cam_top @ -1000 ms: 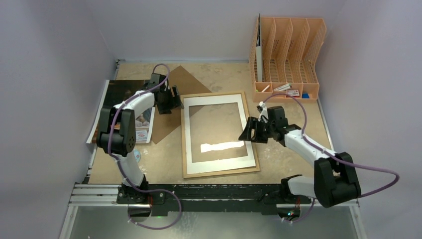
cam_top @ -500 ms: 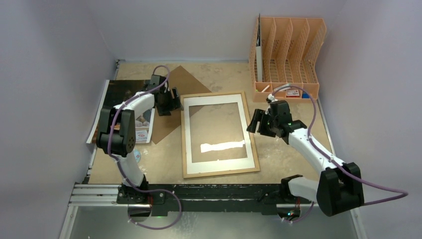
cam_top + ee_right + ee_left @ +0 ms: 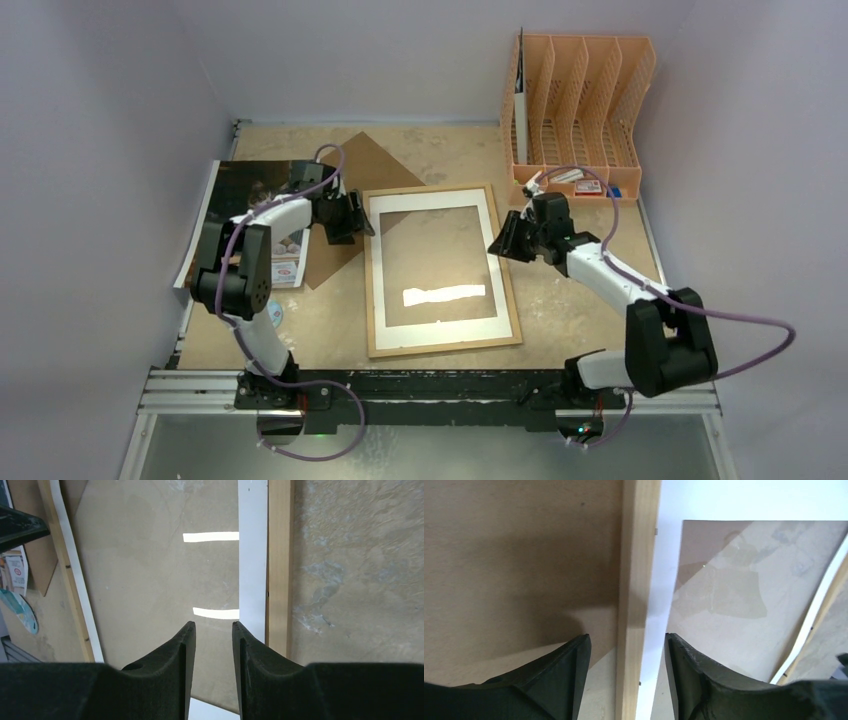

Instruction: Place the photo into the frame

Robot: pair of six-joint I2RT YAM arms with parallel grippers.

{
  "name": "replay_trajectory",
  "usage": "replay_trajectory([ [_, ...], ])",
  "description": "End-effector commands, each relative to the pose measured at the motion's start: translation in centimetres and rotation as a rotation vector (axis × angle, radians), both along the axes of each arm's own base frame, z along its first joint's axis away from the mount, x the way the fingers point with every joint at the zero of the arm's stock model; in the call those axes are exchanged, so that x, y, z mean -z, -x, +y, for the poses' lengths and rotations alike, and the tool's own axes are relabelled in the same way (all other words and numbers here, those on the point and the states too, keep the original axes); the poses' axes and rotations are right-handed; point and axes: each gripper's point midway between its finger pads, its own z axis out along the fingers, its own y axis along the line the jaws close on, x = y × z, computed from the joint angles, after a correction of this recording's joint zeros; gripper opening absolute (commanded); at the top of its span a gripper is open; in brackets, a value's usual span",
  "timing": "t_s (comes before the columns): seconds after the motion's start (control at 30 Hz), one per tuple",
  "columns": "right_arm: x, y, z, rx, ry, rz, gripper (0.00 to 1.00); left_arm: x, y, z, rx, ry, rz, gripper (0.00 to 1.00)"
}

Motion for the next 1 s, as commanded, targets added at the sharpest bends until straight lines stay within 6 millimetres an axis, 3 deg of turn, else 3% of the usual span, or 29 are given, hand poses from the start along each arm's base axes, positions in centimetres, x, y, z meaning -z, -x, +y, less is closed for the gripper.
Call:
replay_trajectory([
  [0.0,0.9,-0.4,2.0,-0.052,-0.039,0.022,0.34,-1.7,-0.6,-2.4,0.041,0.117,-0.05,0.57],
  [0.3,5.3,0.3,0.8,-0.002,0.057,0.14,0.36,-2.4,-1.1,-4.0,0.068,0.191,-0.057,0.56],
  [0.6,6.4,0.5,-0.3,0.024,0.123,0.175,0.39,-1.0,-0.9,-4.7,0.083,0.197,-0.028,0.59],
  [0.73,5.0,-0.1,-0.4,0.027,0.127,0.145,0.4,-1.4,-1.1,-5.5,0.094,0.226,-0.039,0.6],
  [0.83,2.3,-1.0,0.0,0.027,0.105,0.077,0.41,-1.9,-1.4,-6.3,0.117,0.25,-0.059,0.61],
  [0.97,-2.1,-2.6,1.0,0.011,0.042,-0.042,0.45,-1.4,-2.2,-4.3,0.051,0.11,-0.066,0.61],
])
